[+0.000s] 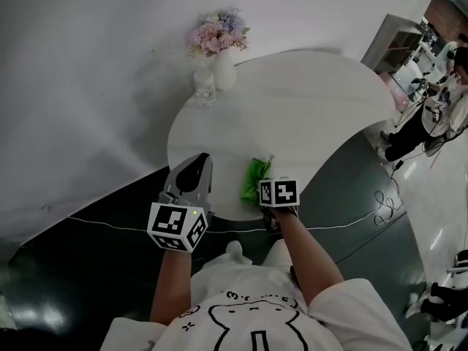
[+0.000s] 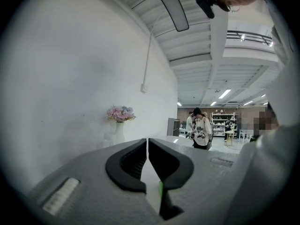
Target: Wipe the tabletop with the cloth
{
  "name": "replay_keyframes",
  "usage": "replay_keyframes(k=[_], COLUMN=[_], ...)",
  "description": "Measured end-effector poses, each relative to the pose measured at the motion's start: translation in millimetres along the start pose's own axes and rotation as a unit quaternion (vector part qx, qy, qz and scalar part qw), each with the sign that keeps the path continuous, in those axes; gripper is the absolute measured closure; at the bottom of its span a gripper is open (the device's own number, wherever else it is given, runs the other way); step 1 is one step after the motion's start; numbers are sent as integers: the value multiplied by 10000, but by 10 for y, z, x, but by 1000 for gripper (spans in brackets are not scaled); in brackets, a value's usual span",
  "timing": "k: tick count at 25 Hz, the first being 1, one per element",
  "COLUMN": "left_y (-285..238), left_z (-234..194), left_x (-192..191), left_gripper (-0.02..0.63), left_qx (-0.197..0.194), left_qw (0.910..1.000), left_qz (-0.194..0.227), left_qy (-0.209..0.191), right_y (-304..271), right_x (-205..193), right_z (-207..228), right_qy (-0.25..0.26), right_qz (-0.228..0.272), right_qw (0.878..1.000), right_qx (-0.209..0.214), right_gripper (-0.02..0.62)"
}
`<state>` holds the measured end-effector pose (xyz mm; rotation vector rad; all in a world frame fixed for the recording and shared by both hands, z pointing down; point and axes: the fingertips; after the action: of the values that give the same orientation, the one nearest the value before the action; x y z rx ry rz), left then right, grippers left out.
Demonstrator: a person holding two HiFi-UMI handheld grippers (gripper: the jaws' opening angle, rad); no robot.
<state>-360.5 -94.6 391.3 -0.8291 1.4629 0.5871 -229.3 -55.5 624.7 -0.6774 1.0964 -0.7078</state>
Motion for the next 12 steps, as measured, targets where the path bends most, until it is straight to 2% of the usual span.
replay_keyframes(k=[12], left_y=[-260], left_z=[221], left_x=[-66], left_gripper=[586], left_qx=[-368], left_qw=[9992], left_qz=[-88], left_qy=[86], right_y=[245], right_x=[-254], right_z=[267], right_qy=[-276], right_qz=[75], right_qw=[9995], right_qx=[-117], right_gripper=[552])
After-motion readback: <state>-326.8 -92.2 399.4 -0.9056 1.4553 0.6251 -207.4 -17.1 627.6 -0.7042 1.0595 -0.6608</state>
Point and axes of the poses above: the fingertips, and each gripper's own axes: y backward along the fingers, z to its right, x out of its top, and after that the axes turned 3 degrees about -z, right-handed
